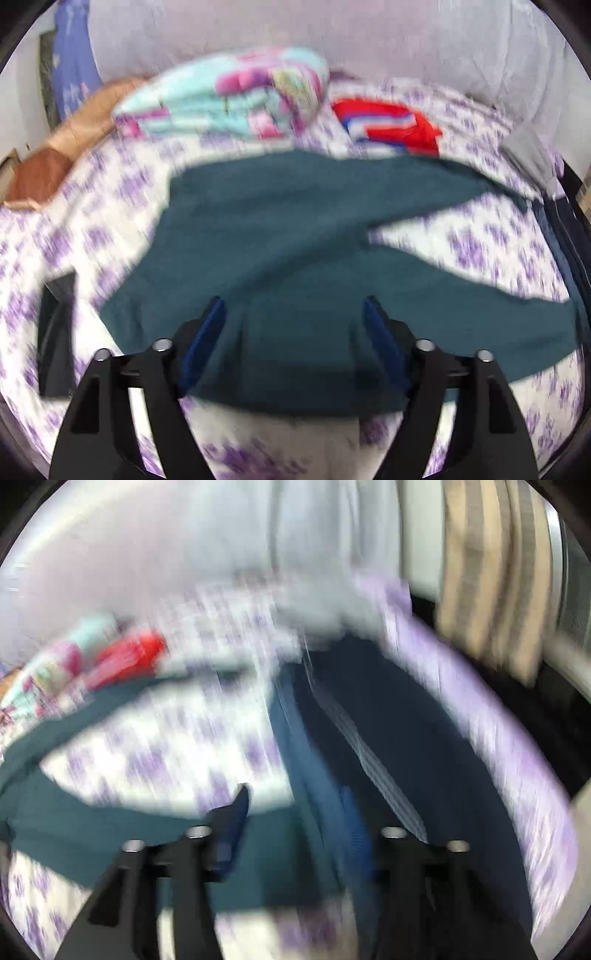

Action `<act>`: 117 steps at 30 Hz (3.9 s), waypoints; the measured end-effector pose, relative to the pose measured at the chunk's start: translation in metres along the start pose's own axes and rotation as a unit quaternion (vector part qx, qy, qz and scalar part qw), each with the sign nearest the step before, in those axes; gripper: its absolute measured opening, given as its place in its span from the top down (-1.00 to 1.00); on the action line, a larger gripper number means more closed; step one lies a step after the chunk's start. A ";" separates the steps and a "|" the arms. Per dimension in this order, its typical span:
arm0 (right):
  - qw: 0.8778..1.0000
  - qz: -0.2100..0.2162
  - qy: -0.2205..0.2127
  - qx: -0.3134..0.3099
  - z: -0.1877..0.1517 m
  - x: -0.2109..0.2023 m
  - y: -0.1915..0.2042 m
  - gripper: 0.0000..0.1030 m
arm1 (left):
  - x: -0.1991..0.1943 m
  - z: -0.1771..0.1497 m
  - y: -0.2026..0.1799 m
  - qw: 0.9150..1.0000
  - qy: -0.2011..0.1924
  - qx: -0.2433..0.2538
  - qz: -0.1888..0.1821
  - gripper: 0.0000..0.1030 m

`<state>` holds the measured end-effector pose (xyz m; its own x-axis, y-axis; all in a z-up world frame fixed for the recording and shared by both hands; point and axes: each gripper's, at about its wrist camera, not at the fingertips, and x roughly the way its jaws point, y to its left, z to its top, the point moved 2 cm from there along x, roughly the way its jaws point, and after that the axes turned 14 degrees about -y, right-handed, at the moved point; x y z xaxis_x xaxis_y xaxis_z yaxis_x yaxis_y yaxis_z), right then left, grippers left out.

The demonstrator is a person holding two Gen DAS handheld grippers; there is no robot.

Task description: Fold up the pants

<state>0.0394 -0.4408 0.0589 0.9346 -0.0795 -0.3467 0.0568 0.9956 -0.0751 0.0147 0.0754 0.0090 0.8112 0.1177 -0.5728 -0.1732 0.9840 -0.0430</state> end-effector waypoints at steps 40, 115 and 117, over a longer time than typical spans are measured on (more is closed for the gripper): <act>0.976 0.074 0.202 0.028 0.000 0.256 0.032 0.25 | 0.103 0.007 -0.053 0.999 -0.014 -0.043 -0.005 -0.71; 0.903 0.288 0.127 -0.292 0.019 0.298 0.332 0.29 | 0.182 0.090 0.099 0.998 0.066 0.018 -0.009 0.92; 0.892 0.303 0.132 -0.308 0.012 0.302 0.338 0.28 | 0.183 0.089 0.098 0.998 0.067 0.013 -0.011 0.92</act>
<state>0.3447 -0.1275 -0.0597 0.6083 0.3727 -0.7008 -0.7104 0.6495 -0.2713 0.1953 0.2055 -0.0273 0.7331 0.0783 -0.6756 -0.1394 0.9896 -0.0366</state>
